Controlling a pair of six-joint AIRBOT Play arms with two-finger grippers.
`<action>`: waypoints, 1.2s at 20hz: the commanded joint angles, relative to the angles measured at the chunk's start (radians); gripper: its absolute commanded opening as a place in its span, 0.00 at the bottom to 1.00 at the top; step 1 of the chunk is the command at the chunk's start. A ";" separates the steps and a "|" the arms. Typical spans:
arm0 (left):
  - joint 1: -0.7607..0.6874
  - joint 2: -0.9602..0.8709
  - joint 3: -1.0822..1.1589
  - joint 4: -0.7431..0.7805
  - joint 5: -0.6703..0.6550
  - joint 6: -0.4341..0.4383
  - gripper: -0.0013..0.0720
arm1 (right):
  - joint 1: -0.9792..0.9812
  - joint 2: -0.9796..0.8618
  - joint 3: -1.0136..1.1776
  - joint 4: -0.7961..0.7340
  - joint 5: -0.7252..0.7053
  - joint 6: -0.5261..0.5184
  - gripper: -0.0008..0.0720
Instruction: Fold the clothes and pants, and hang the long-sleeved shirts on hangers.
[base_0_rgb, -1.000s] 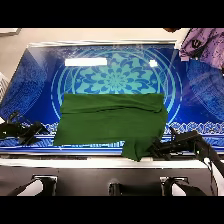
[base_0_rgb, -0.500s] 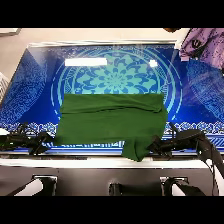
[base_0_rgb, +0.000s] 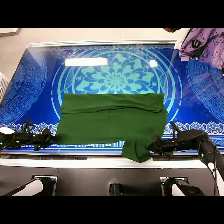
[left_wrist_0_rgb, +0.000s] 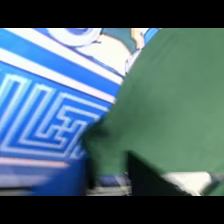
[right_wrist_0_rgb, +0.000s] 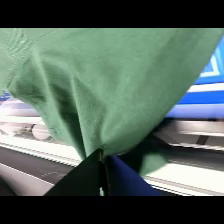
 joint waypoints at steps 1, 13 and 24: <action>-0.026 -0.010 0.000 -0.024 0.000 0.022 0.04 | 0.001 0.061 0.001 -0.001 -0.008 0.021 0.05; -0.023 0.603 0.058 0.164 -0.277 -0.278 0.03 | 0.001 0.620 0.114 -0.172 -0.374 0.303 0.05; -0.200 0.137 0.299 0.129 0.068 -0.165 0.03 | 0.001 -0.116 0.470 -0.196 0.019 0.020 0.05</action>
